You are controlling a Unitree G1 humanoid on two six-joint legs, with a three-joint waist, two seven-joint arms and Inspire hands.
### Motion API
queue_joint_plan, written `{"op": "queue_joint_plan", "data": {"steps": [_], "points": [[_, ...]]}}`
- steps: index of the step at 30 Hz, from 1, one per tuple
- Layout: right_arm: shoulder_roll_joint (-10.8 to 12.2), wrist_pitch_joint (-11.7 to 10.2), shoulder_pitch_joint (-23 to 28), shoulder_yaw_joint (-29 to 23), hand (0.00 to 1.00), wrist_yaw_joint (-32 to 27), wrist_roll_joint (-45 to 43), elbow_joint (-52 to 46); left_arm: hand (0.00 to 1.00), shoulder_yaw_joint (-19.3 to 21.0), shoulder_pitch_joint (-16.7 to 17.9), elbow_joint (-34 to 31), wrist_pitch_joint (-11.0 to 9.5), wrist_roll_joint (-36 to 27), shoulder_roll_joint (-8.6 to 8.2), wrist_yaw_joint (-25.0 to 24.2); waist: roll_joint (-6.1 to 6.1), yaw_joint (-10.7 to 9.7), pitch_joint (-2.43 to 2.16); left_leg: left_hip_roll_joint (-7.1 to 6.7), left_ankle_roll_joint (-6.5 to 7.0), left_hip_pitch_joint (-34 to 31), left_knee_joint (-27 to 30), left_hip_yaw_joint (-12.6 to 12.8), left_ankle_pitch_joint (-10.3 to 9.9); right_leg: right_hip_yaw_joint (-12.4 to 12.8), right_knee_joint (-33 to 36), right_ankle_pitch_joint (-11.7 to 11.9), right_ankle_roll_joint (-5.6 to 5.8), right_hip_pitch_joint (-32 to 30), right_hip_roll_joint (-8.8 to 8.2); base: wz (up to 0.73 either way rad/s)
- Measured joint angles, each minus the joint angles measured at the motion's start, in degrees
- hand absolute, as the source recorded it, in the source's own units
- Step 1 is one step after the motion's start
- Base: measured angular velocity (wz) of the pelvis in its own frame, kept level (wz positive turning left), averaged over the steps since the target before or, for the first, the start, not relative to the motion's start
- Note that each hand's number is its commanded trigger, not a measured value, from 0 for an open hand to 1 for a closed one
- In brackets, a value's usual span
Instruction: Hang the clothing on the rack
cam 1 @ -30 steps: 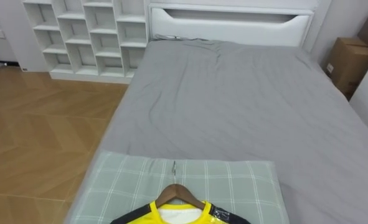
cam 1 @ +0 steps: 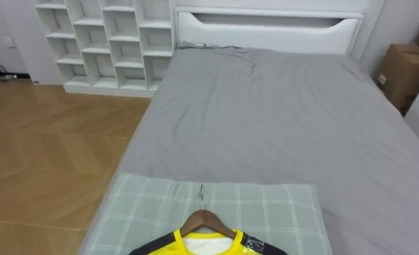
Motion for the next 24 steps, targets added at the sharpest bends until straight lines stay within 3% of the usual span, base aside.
{"op": "queue_joint_plan", "data": {"steps": [6, 11, 20, 24], "points": [[-0.19, -0.07, -0.03, 0.01, 0.00, 1.59, 0.43, -0.01, 0.00, -0.15, -0.17, -4.03, -0.79, 8.55, -0.01, 3.73, 0.59, -0.22, -0.39, 0.00, 0.01, 0.14, -0.13, 0.48, 0.07, 0.77, 0.06, 0.03, -0.02, -0.12, 0.06, -0.03], [-0.44, -0.07, -0.45, 1.57, 0.00, 2.39, 0.42, 0.05, 0.00, -0.20, -0.82, -7.12, -0.55, 11.94, 0.07, 4.40, 0.59, -0.50, -0.39, -0.06, 0.02, 0.15, 0.03, 0.74, 0.09, 0.79, -0.02, 0.05, 0.00, -0.19, 0.05, 0.00], [-0.63, -0.13, -0.25, 1.79, 0.00, 2.24, -0.02, 0.07, 0.00, -0.87, -2.47, -12.66, -0.74, 16.23, 1.56, 5.73, 0.80, -1.79, -0.15, 0.00, 0.05, 0.28, 0.28, 1.11, 0.12, 0.97, -0.03, 0.07, 0.02, -0.03, -0.09, 0.00], [-0.94, -0.13, -0.07, 3.08, 0.00, 2.37, -0.05, 0.11, 0.00, -3.43, -4.57, -12.98, -0.74, 19.40, 2.45, 5.69, 1.26, -1.93, 0.15, 0.07, 0.06, 0.11, -0.10, 1.10, 0.11, 1.10, 0.09, 0.20, 0.12, -0.26, -0.03, 0.00]]}}
